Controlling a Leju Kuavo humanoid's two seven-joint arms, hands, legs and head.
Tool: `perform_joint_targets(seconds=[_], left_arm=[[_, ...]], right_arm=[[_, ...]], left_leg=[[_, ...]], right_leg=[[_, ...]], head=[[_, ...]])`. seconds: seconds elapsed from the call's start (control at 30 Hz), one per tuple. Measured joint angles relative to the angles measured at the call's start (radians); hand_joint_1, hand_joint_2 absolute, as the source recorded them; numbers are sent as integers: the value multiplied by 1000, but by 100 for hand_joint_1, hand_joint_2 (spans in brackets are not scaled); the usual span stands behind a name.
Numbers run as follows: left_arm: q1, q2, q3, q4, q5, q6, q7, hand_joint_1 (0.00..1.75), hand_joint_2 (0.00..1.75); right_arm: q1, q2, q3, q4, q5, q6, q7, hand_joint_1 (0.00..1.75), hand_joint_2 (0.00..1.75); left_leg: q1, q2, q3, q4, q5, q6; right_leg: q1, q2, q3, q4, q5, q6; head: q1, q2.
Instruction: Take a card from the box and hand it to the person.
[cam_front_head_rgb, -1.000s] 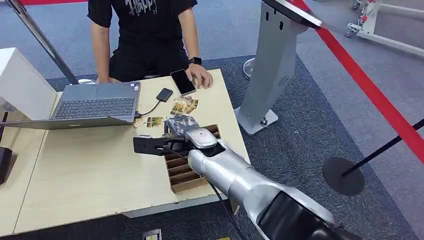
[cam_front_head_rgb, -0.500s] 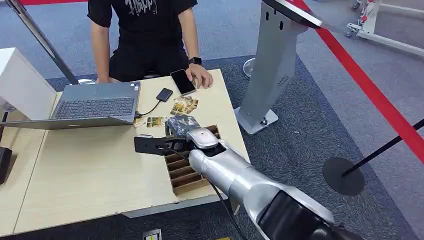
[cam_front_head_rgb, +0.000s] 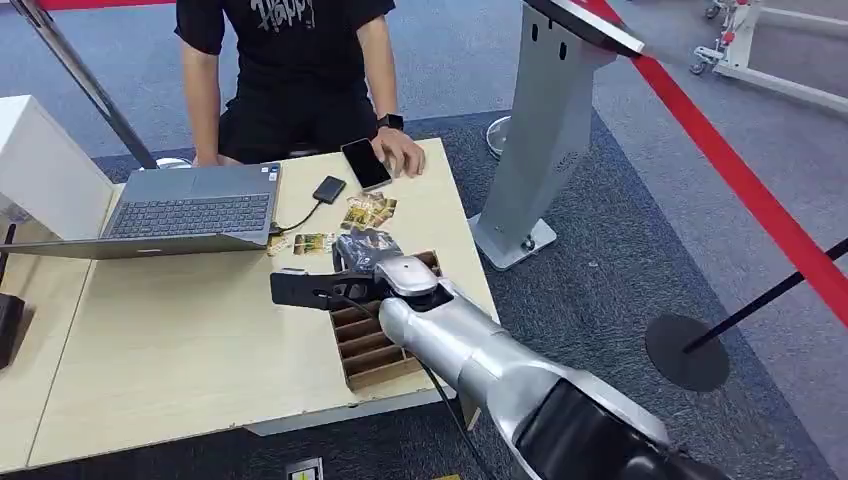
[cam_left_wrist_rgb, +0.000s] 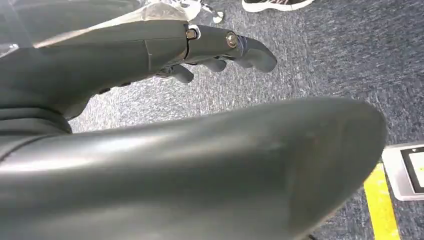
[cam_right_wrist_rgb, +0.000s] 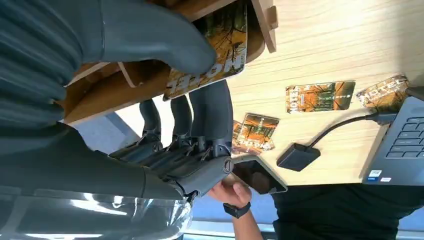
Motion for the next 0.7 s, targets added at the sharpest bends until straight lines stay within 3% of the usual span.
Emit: perform_joint_targets(seconds=[0.7], left_arm=[[0, -1, -1, -1, 3, 1, 16, 0, 0]], right_arm=[[-4, 3, 5, -21, 13, -2, -21, 127, 175]], left_leg=[[0, 0, 0, 0, 0, 0]], right_leg=[[0, 0, 0, 0, 0, 0]], head=[[0, 0]])
